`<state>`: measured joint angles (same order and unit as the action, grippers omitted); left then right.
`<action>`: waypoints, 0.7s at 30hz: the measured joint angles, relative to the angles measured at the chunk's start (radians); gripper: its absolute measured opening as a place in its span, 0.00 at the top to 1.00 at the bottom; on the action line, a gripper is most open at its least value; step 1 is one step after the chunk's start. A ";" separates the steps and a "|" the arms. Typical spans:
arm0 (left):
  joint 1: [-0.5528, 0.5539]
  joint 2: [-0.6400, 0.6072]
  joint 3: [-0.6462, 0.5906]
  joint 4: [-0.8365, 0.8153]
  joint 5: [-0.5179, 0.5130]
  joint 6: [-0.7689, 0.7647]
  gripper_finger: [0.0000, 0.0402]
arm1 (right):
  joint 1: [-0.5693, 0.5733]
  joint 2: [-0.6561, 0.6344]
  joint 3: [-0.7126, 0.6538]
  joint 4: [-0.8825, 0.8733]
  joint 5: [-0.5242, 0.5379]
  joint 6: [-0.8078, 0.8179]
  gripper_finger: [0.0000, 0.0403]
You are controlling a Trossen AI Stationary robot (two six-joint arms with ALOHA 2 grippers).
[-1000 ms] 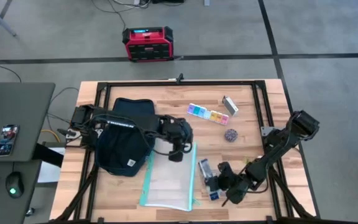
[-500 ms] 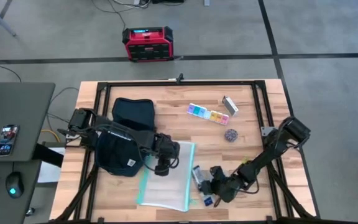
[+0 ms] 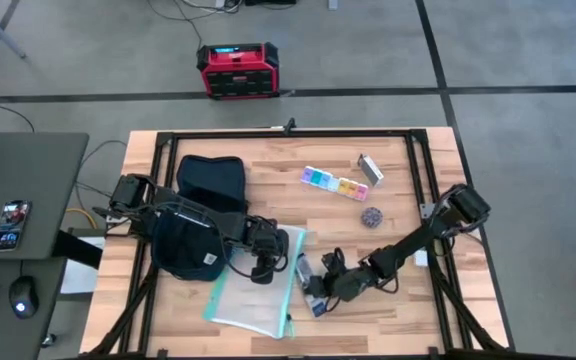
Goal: Unpack backpack
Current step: Put the pencil case into the zip bag
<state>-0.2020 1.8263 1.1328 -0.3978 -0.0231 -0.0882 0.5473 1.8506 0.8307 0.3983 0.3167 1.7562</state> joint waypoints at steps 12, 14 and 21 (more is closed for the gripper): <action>0.000 0.000 0.000 -0.030 0.000 0.039 0.69 | 0.066 -0.041 0.000 -0.113 -0.005 0.098 0.96; 0.000 0.000 0.000 -0.030 0.000 0.039 0.69 | 0.060 -0.037 0.000 -0.116 0.005 0.091 0.96; 0.000 0.000 0.000 -0.029 0.000 0.033 0.69 | 0.003 -0.036 0.000 -0.112 -0.004 0.007 0.96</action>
<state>-0.2020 1.8263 1.1328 -0.4271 -0.0227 -0.0549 0.5505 1.8141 0.8310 0.2861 0.3127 1.7632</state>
